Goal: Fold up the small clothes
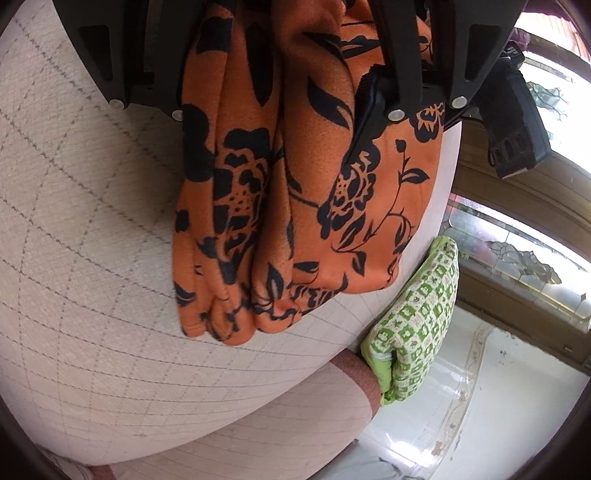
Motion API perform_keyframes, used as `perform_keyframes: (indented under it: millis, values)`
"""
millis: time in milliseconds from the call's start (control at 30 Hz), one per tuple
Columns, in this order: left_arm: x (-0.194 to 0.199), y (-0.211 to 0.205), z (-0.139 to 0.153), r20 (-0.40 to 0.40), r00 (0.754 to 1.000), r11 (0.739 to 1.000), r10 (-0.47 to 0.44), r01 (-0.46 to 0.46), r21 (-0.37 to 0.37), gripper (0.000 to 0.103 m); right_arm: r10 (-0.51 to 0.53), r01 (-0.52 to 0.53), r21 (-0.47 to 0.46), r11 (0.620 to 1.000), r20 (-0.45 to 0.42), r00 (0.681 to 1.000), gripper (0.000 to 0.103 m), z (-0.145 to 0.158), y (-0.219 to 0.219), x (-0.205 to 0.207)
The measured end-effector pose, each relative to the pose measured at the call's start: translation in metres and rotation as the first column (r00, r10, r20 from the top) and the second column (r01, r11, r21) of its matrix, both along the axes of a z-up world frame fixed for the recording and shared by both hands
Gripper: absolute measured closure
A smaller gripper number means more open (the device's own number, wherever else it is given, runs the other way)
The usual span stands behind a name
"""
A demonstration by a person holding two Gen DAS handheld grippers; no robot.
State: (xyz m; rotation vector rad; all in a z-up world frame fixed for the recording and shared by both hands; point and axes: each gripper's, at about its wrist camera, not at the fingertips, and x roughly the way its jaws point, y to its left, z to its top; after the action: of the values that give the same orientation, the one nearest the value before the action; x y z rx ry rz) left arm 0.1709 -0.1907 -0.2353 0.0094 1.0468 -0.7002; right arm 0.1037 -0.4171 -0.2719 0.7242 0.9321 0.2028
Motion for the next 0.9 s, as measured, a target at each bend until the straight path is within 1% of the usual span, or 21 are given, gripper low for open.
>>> perform_keyframes:
  millis: [100,200,333,367,433,467,500,533,567,633,733,833,900]
  values:
    - [0.000,0.005,0.001,0.002,1.000,1.000,0.005,-0.005,-0.006,0.042,0.009,-0.009,-0.004,1.000,0.011,1.000,0.044,0.004,0.006,0.001]
    - [-0.002,0.007,0.003,0.014,1.000,1.000,0.002,-0.002,-0.007,0.047,0.014,-0.014,-0.003,1.000,0.021,1.000,0.045,0.007,0.011,0.000]
    - [-0.004,0.011,0.003,0.020,1.000,1.000,0.002,-0.002,-0.010,0.048,0.017,-0.017,-0.005,1.000,0.035,0.999,0.045,0.014,0.018,-0.002]
    - [-0.003,0.012,0.002,0.013,1.000,1.000,0.005,-0.005,-0.013,0.045,0.013,-0.013,-0.009,1.000,0.031,0.999,0.045,0.014,0.019,-0.002]
    - [-0.001,0.014,0.000,-0.008,1.000,1.000,0.020,-0.020,-0.016,0.036,-0.003,0.003,0.002,1.000,0.013,1.000,0.045,0.010,0.017,-0.001]
    - [0.002,0.014,-0.003,-0.030,0.999,0.999,0.029,-0.029,-0.015,0.027,-0.012,0.012,0.009,1.000,0.001,1.000,0.045,0.008,0.014,-0.001]
    - [0.005,0.015,-0.005,-0.051,0.998,0.999,0.034,-0.035,-0.016,0.023,-0.020,0.020,0.014,1.000,-0.012,1.000,0.045,0.005,0.011,-0.001]
    - [0.007,0.016,-0.008,-0.074,0.996,0.999,0.039,-0.041,-0.022,0.022,-0.023,0.024,0.018,1.000,-0.022,0.999,0.045,0.003,0.008,0.000]
    - [0.009,0.017,-0.010,-0.096,0.995,0.998,0.042,-0.045,-0.033,0.022,-0.024,0.024,0.025,0.999,-0.027,0.999,0.043,0.002,0.007,0.000]
    - [0.011,0.018,-0.014,-0.122,0.992,0.998,0.042,-0.048,-0.045,0.021,-0.024,0.025,0.041,0.999,-0.038,0.999,0.041,0.000,0.004,0.001]
    - [0.008,0.014,-0.014,-0.107,0.994,0.999,0.025,-0.029,-0.043,0.021,-0.012,0.014,0.045,0.999,-0.046,0.999,0.039,-0.002,0.001,0.003]
    - [0.005,0.008,-0.015,-0.081,0.997,0.999,0.005,-0.008,-0.036,0.028,-0.005,0.007,0.042,0.999,-0.043,0.999,0.038,-0.003,0.001,0.004]
    - [0.004,0.002,-0.012,-0.057,0.998,1.000,-0.006,0.004,-0.031,0.037,0.009,-0.008,0.026,1.000,-0.031,0.999,0.040,-0.002,0.003,0.005]
